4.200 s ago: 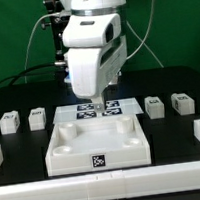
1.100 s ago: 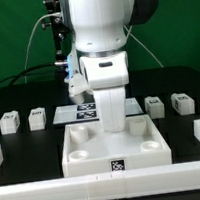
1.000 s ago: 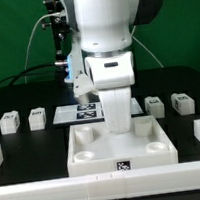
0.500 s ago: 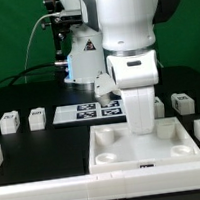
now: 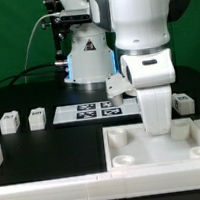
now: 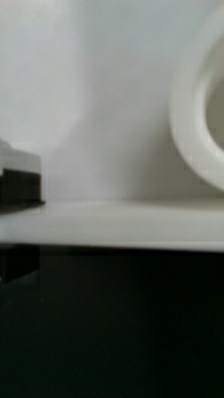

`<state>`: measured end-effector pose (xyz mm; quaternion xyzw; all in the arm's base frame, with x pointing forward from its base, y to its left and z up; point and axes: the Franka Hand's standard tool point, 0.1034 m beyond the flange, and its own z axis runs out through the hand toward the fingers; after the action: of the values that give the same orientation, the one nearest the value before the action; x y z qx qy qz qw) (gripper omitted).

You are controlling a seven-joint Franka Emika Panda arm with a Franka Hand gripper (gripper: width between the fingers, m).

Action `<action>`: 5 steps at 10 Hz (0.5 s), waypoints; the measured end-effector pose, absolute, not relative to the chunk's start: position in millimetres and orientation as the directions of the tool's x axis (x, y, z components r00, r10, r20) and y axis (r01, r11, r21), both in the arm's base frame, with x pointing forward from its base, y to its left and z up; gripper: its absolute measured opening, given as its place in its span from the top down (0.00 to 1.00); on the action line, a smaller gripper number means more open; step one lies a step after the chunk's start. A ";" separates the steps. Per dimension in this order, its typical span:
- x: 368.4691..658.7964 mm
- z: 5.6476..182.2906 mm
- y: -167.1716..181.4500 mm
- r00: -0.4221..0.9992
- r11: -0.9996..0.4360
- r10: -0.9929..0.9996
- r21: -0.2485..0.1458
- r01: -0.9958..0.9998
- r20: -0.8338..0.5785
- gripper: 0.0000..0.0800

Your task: Assemble one leg

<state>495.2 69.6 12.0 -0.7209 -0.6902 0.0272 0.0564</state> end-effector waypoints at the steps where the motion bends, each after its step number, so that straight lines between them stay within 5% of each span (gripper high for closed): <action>1: 495.5 12.0 68.7 0.048 -0.043 0.998 -0.118 0.992 0.039 0.90; 4: 495.9 12.0 68.7 0.053 -0.049 0.998 -0.116 0.992 0.038 0.89; 5: 496.3 12.3 68.4 0.054 -0.049 0.998 -0.116 0.992 0.038 0.65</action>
Offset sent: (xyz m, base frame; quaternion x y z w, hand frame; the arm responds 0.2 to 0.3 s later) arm 0.0048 0.0020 0.0014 -0.0036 -0.0033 0.0064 1.0000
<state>496.3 68.4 12.3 -0.7238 -0.6873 0.0260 0.0553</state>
